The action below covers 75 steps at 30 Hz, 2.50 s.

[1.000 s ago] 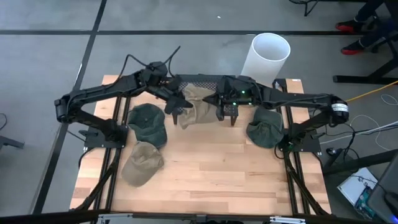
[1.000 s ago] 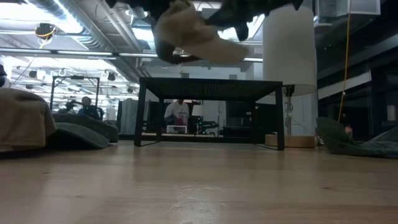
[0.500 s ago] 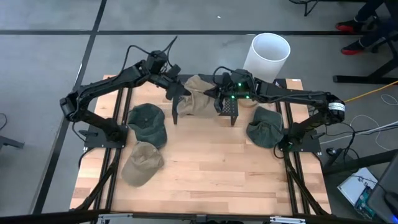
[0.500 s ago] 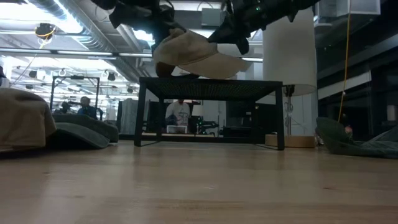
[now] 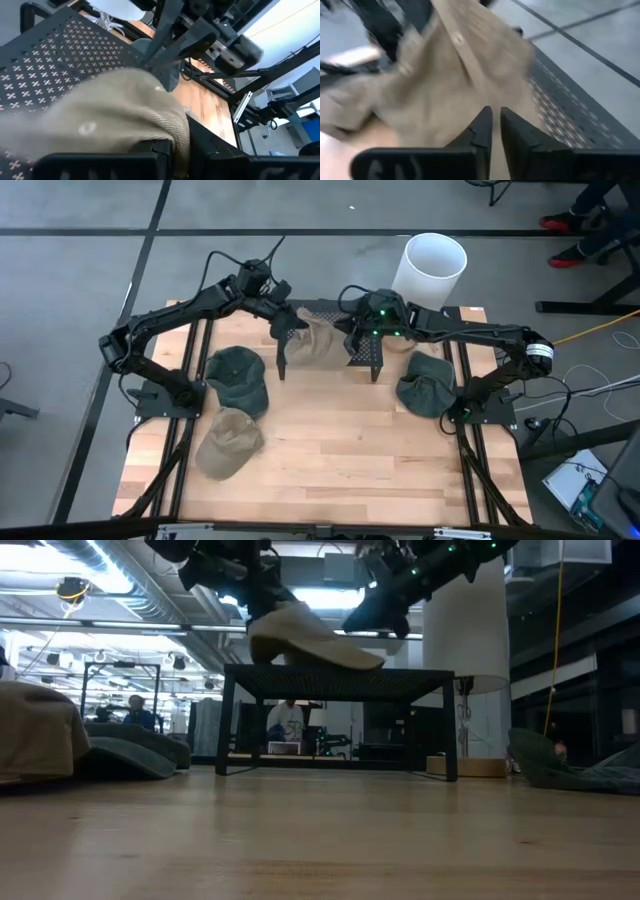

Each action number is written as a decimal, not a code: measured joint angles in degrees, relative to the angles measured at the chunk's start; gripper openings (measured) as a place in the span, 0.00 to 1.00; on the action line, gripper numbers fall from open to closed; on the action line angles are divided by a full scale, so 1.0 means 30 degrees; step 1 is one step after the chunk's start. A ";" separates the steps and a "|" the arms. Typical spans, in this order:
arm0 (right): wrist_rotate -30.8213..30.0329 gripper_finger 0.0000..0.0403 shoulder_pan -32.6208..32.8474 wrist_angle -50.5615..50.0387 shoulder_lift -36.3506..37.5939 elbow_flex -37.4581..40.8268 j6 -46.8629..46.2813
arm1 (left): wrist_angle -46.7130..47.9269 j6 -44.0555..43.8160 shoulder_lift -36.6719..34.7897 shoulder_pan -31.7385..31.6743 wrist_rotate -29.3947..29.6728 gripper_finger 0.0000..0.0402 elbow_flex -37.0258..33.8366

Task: Pick & Place hat
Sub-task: Put the right brown cap on the shelf

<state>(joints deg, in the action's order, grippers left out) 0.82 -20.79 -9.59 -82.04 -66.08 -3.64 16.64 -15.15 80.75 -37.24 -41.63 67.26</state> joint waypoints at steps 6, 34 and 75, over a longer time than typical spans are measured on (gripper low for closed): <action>-0.0159 0.28 -0.0271 -0.1205 0.0122 0.0000 0.0154 | -0.0262 -0.0018 -0.0445 -0.0173 -0.0128 0.13 -0.0006; 0.1455 0.38 0.0292 -0.2588 -0.1013 -0.0036 0.3882 | 0.2066 -0.1576 -0.1435 0.1247 0.3876 0.05 0.0007; 0.0526 0.38 -0.0038 -0.2991 -0.2222 -0.0022 0.4861 | 0.5158 -0.3022 -0.4144 -0.0323 -0.1008 0.37 0.0007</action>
<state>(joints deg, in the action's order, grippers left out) 2.39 -20.91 -18.57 -88.71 -66.15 10.94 32.12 -24.21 68.32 -38.21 -44.65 67.29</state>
